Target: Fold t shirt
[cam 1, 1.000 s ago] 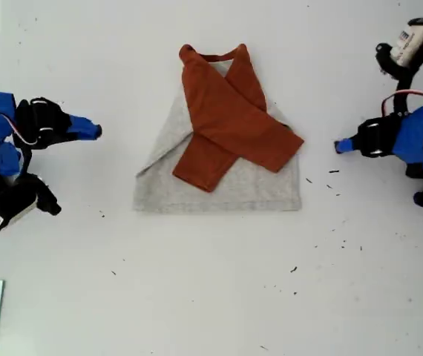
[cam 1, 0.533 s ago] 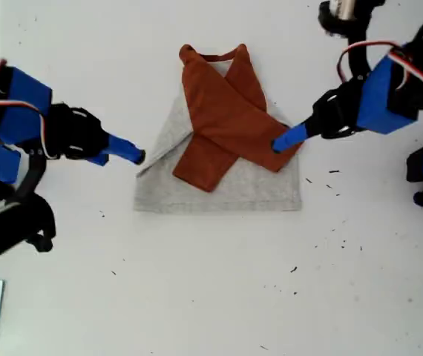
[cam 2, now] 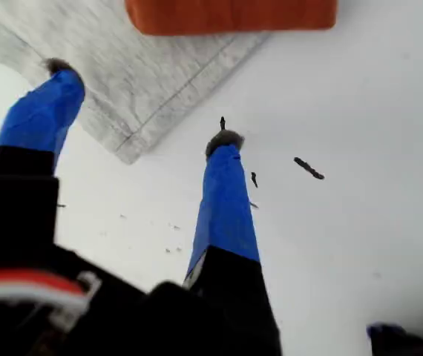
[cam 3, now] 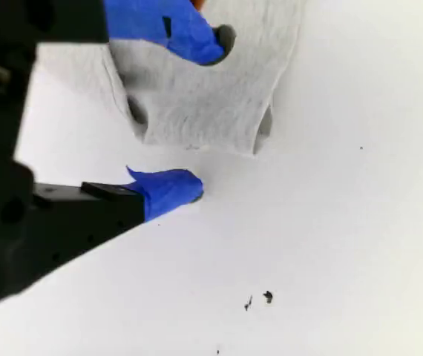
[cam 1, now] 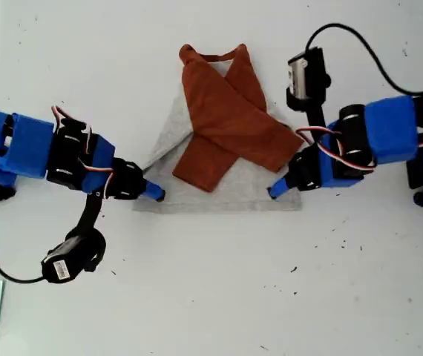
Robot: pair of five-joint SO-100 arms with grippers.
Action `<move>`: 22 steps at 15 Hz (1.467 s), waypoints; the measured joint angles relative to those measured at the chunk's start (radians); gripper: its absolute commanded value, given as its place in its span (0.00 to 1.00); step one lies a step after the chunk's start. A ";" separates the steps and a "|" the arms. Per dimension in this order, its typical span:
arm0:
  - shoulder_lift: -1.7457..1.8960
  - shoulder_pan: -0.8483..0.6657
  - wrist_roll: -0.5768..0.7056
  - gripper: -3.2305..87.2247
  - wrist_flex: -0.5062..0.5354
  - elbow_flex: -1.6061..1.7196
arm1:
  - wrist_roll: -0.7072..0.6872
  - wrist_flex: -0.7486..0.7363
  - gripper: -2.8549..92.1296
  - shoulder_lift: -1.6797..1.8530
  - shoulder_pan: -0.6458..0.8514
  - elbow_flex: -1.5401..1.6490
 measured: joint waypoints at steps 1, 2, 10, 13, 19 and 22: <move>-0.023 -0.014 0.000 0.29 -0.028 0.008 | 0.021 -0.044 0.31 -0.043 -0.012 0.020; -0.035 -0.034 0.000 0.23 -0.051 0.009 | 0.040 -0.080 0.24 -0.078 -0.020 0.020; -0.081 -0.040 0.026 0.03 -0.124 -0.061 | 0.063 -0.209 0.06 -0.094 -0.066 -0.005; 0.017 0.075 0.014 0.03 -0.107 -0.077 | 0.037 -0.100 0.06 0.143 -0.140 0.011; 0.110 0.235 -0.051 0.03 -0.107 -0.097 | -0.038 -0.118 0.06 0.313 -0.212 0.015; 0.414 -0.003 0.014 0.18 -0.097 0.069 | -0.167 -0.192 0.40 0.414 0.038 0.048</move>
